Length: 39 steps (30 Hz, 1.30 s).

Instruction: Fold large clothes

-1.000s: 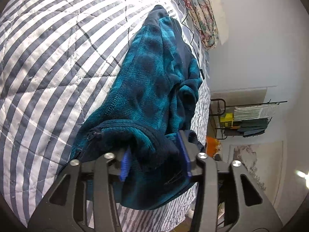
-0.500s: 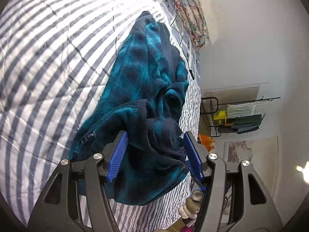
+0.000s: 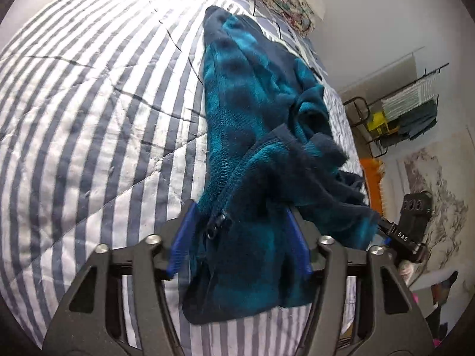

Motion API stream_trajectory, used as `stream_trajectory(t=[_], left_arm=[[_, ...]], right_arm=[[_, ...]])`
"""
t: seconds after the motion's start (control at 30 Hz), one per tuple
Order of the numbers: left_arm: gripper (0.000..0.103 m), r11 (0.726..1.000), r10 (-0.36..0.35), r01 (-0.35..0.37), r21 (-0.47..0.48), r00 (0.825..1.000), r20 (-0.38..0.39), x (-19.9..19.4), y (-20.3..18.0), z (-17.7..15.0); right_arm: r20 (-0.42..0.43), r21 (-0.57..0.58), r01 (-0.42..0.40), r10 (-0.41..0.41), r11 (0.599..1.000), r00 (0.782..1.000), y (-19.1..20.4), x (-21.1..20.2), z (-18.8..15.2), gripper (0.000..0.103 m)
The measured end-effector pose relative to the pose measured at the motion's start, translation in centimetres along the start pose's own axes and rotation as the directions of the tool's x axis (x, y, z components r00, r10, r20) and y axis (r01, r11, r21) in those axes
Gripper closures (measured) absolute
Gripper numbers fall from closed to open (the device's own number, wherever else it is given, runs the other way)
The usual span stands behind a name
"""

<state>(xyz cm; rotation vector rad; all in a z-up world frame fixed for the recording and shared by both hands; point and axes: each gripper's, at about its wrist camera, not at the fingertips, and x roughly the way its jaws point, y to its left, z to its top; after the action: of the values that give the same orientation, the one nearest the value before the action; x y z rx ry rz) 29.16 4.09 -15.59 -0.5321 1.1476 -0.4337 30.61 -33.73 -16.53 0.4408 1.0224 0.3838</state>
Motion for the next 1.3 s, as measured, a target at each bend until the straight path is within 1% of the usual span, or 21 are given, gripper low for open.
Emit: stream_trajectory(t=[0.03, 0.07, 0.13, 0.2, 0.3, 0.4, 0.47, 0.53, 0.57, 0.63, 0.7, 0.83, 0.87, 0.93, 0.97, 1.1, 1.17, 1.2, 1.23, 1.27, 1.3], left_arm=[[0.076, 1.0, -0.011, 0.011, -0.003, 1.0, -0.016, 0.5, -0.1, 0.1], [0.09, 1.0, -0.026, 0.026, -0.005, 0.999, -0.024, 0.8, -0.2, 0.2], [0.092, 0.999, -0.032, 0.032, 0.007, 0.999, -0.018, 0.7, -1.1, 0.3], [0.093, 1.0, -0.029, 0.029, -0.003, 0.999, 0.013, -0.1, -1.7, 0.6], [0.093, 0.995, 0.086, -0.086, -0.041, 0.996, -0.002, 1.4, 0.1, 0.9], [0.091, 0.987, 0.035, -0.036, -0.158, 0.999, -0.012, 2.7, 2.6, 0.7], [0.091, 0.993, 0.061, -0.06, -0.106, 0.998, 0.005, 2.1, 1.6, 0.9], [0.084, 0.995, 0.081, -0.079, -0.06, 0.996, 0.031, 1.2, 0.6, 1.0], [0.07, 0.995, 0.073, -0.071, -0.067, 0.997, 0.034, 1.0, 0.4, 1.1], [0.053, 0.995, 0.034, -0.029, -0.096, 0.998, 0.05, 0.3, 0.4, 1.2], [0.053, 0.996, 0.012, -0.006, -0.091, 0.998, 0.061, -0.4, 0.3, 1.2], [0.053, 1.0, 0.004, -0.004, -0.024, 0.999, 0.035, -1.6, -0.5, 0.5], [0.053, 1.0, 0.003, -0.003, -0.005, 1.0, 0.022, -1.8, -0.6, 0.1], [0.053, 1.0, -0.006, 0.007, 0.03, 1.0, -0.019, -2.2, -0.3, -1.2], [0.053, 0.999, -0.017, 0.019, 0.031, 0.999, -0.038, -2.2, 0.0, -1.8], [0.053, 0.999, -0.047, 0.047, 0.0, 0.993, -0.111, -1.2, 1.0, -3.4], [0.053, 0.999, -0.03, 0.034, 0.026, 0.993, -0.11, -1.0, 0.8, -3.5], [0.054, 0.999, -0.036, 0.039, 0.035, 0.994, -0.105, -1.1, 0.7, -3.5], [0.065, 0.998, -0.047, 0.051, 0.038, 0.994, -0.102, -1.1, 0.6, -3.5], [0.076, 0.998, -0.048, 0.052, 0.038, 0.994, -0.103, -1.0, 0.4, -3.5], [0.079, 0.998, -0.048, 0.052, 0.038, 0.994, -0.098, -0.9, 0.1, -3.4]], right_arm=[[-0.011, -0.009, 0.005, -0.005, 1.0, 1.0, 0.2, 0.2, 0.0, 0.069], [-0.026, -0.022, 0.017, -0.017, 1.0, 1.0, 0.4, 0.5, -0.1, 0.074], [-0.031, -0.057, 0.046, -0.048, 0.997, 0.998, 1.0, 0.7, -0.1, 0.089], [-0.024, -0.074, 0.057, -0.059, 0.996, 0.998, 1.6, 0.3, -0.1, 0.091], [0.033, -0.053, 0.076, -0.074, 0.996, 0.997, 1.4, -1.0, 0.6, 0.092], [0.01, 0.025, 0.108, -0.108, 0.994, 0.994, -1.3, 0.4, 0.8, 0.092], [-0.001, 0.027, 0.11, -0.11, 0.994, 0.994, -1.5, 1.0, 0.6, 0.091], [0.005, -0.008, 0.101, -0.101, 0.995, 0.995, -0.8, 0.6, 0.7, 0.088], [0.009, -0.018, 0.084, -0.084, 0.996, 0.996, -0.5, 0.2, 0.8, 0.084], [0.035, -0.012, 0.109, -0.108, 0.994, 0.993, -0.4, -1.0, 0.9, 0.067], [0.08, -0.02, 0.149, -0.147, 0.989, 0.986, 0.0, -2.3, 1.0, 0.067], [0.125, -0.149, 0.056, -0.037, 0.987, 0.991, 3.7, -4.1, 1.4, 0.066], [0.114, -0.192, 0.027, -0.005, 0.981, 0.993, 4.8, -4.0, 1.3, 0.064], [0.081, -0.306, -0.012, 0.038, 0.952, 0.996, 7.3, -3.2, 1.2, 0.043], [0.073, -0.344, -0.013, 0.04, 0.939, 0.996, 8.1, -2.7, 1.2, 0.04], [-0.021, -0.443, -0.058, 0.054, 0.894, 0.998, 11.0, 0.5, 1.8, 0.035], [-0.093, -0.5, -0.056, 0.011, 0.864, 0.996, 12.1, 3.0, 2.0, 0.035], [-0.13, -0.54, -0.044, -0.031, 0.841, 0.991, 12.7, 4.3, 1.7, 0.042], [-0.149, -0.567, -0.033, -0.064, 0.823, 0.987, 13.1, 5.3, 1.2, 0.061], [-0.164, -0.582, -0.027, -0.085, 0.812, 0.983, 13.2, 5.7, 1.0, 0.074], [-0.174, -0.593, -0.01, -0.116, 0.805, 0.978, 13.4, 6.1, 0.7, 0.089]])
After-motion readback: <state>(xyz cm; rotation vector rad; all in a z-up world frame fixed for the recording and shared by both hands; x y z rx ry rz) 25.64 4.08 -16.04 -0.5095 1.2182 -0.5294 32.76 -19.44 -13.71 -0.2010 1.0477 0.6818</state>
